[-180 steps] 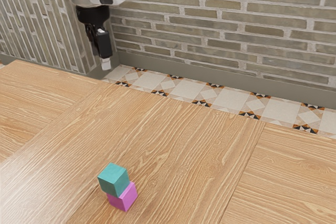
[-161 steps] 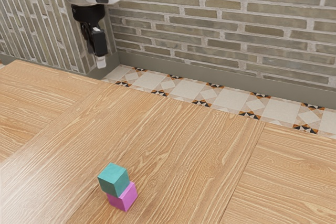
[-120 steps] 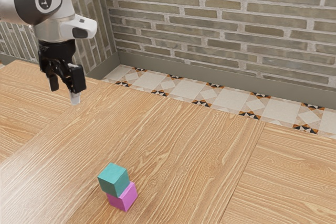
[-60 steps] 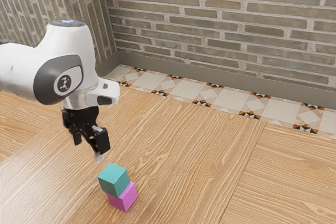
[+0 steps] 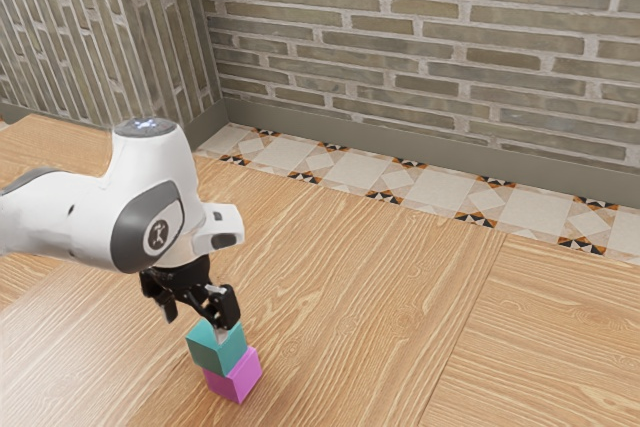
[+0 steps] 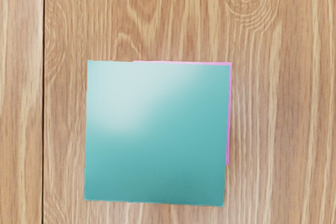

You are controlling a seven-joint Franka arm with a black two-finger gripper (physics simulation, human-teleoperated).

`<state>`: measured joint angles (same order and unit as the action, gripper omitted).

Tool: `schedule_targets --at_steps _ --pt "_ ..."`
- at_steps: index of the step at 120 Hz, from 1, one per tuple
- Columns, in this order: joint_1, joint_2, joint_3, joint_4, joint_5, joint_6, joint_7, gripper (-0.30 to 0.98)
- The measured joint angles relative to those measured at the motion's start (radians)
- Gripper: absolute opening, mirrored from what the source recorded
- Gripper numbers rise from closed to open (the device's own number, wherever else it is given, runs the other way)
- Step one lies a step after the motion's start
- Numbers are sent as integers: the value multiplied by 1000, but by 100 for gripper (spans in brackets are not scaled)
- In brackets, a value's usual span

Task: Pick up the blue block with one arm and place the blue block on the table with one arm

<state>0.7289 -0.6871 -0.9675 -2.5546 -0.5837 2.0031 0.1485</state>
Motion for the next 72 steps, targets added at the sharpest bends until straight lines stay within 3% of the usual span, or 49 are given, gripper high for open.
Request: schedule_targets --at_steps 72 --pt "82 84 -102 -48 -27 161 -21 69"
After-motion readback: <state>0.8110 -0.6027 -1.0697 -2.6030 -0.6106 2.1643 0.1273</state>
